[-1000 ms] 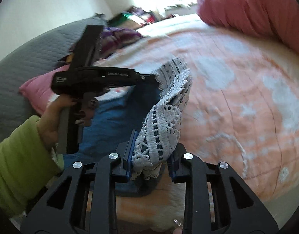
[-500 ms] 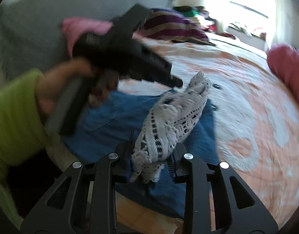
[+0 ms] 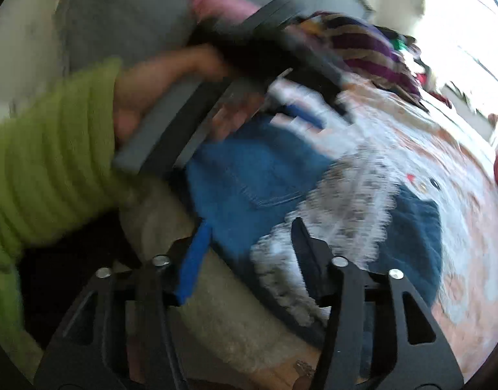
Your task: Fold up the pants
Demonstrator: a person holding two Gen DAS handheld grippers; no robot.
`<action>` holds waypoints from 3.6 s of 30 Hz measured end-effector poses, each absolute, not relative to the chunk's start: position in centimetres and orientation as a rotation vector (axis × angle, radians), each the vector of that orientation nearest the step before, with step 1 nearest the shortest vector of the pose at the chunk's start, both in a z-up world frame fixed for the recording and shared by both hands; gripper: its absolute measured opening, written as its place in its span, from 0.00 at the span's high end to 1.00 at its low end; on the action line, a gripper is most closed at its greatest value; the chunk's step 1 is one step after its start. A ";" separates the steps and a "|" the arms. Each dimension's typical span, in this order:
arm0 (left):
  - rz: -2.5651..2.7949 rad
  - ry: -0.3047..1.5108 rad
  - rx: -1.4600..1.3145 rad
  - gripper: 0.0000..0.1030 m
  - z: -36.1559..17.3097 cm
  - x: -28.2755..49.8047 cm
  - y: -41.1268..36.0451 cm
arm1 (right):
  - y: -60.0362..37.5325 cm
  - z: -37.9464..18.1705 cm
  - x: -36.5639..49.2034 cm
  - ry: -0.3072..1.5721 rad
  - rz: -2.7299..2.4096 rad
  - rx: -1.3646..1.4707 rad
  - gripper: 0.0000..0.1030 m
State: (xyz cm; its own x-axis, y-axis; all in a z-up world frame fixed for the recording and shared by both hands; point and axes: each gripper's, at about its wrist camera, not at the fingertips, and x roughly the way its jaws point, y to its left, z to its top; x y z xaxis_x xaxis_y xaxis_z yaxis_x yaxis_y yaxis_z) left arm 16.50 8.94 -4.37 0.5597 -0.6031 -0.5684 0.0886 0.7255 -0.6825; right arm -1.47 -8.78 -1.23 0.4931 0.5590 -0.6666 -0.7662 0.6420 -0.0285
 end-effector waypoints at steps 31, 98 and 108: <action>-0.460 0.876 -0.546 0.85 -3.3 17.0 4.2 | -20.2 -3.8 19.4 0.861 0.549 0.052 0.93; -0.246 1.040 -0.266 0.65 -5.0 1.8 0.7 | -16.2 -5.7 2.8 0.931 0.618 -0.274 0.47; -0.197 0.997 -0.181 0.57 -3.5 0.5 0.8 | -16.9 -5.0 2.9 0.922 0.616 -0.226 0.42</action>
State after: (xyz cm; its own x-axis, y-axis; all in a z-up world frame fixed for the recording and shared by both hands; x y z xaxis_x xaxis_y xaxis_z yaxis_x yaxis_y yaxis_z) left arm 0.46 0.79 -3.48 0.5282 -0.2464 -0.8126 0.0814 0.9672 -0.2404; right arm 2.93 -16.91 -4.98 0.4479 0.3991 -0.8001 -0.5863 0.8067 0.0741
